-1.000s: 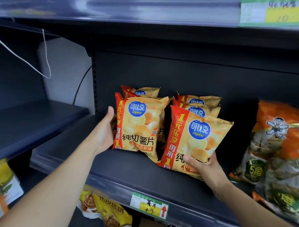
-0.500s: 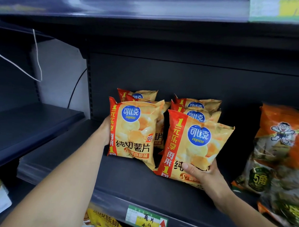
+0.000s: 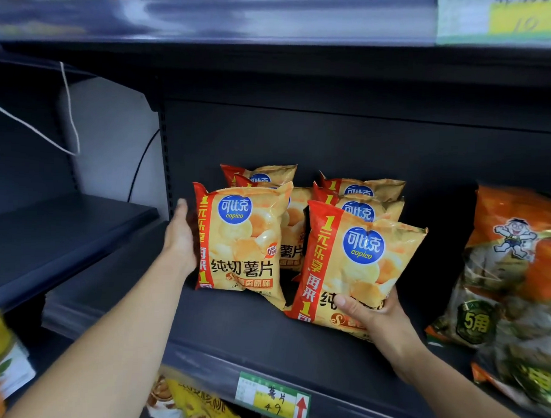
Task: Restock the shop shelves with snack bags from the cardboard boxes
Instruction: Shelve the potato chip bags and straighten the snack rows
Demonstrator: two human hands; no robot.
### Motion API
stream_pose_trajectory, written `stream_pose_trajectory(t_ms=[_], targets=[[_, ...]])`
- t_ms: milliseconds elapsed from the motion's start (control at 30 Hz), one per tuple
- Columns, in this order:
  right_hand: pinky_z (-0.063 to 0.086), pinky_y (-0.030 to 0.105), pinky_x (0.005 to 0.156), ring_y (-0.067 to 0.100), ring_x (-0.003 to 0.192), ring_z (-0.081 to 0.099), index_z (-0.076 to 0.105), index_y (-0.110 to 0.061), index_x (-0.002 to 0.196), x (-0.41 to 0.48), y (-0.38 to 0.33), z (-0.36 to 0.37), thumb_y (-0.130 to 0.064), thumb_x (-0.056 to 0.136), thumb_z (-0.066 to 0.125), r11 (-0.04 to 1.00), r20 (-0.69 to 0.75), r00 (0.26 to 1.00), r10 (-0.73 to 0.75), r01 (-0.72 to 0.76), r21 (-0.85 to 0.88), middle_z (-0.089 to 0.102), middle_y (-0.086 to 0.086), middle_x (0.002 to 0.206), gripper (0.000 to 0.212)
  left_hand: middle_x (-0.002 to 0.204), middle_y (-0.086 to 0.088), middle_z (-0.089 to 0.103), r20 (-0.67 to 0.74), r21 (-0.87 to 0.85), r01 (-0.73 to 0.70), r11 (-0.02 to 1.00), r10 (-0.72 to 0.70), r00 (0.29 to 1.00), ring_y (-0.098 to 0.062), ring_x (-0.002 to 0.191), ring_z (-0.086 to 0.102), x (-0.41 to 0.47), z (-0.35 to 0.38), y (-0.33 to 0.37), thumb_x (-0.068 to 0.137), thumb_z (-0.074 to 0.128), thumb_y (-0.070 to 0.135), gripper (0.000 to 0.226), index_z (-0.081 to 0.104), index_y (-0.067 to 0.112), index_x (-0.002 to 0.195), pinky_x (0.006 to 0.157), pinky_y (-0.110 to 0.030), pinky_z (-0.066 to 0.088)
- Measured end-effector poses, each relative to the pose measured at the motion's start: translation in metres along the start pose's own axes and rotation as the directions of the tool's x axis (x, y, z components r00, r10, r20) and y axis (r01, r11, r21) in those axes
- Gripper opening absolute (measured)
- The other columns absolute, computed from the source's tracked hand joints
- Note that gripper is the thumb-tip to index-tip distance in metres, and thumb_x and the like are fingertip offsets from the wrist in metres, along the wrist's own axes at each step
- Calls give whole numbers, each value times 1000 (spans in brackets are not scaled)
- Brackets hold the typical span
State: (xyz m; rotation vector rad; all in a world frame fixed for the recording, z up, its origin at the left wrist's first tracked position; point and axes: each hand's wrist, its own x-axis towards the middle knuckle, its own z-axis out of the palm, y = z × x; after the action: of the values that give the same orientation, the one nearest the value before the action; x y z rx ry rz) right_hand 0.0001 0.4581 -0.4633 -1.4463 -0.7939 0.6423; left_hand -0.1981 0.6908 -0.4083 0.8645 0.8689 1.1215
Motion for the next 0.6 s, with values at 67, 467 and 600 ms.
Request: stream_pose_trajectory(t_ms=[67,467,600], targets=[[47,17,69,4,97,64,40,-34,124,-1,-2,1,-30,59,82,1000,5,1000,-1,1,0,66,-12,111,77,103,-6,71,19,-20,-47,999,48,999,-25,97,68,-11,-9,-2,91,36,64,55,64,19,108,92,-47,51],[42,12,66,5,98,59,39,-26,133,-2,-9,5,-29,67,85,995,34,997,69,-67,-69,62,-11,115,81,144,-8,45,102,606,-188,773,159,982,-27,131,43,-40,26,-4,86,48,63,81,26,14,147,105,-39,36],[46,15,70,9,101,57,35,-28,131,-1,-9,7,-33,64,87,993,12,995,98,-97,-63,59,-8,118,84,142,-4,42,26,616,-129,777,144,989,-29,129,42,-43,15,-14,50,68,77,119,19,22,143,105,-50,39]])
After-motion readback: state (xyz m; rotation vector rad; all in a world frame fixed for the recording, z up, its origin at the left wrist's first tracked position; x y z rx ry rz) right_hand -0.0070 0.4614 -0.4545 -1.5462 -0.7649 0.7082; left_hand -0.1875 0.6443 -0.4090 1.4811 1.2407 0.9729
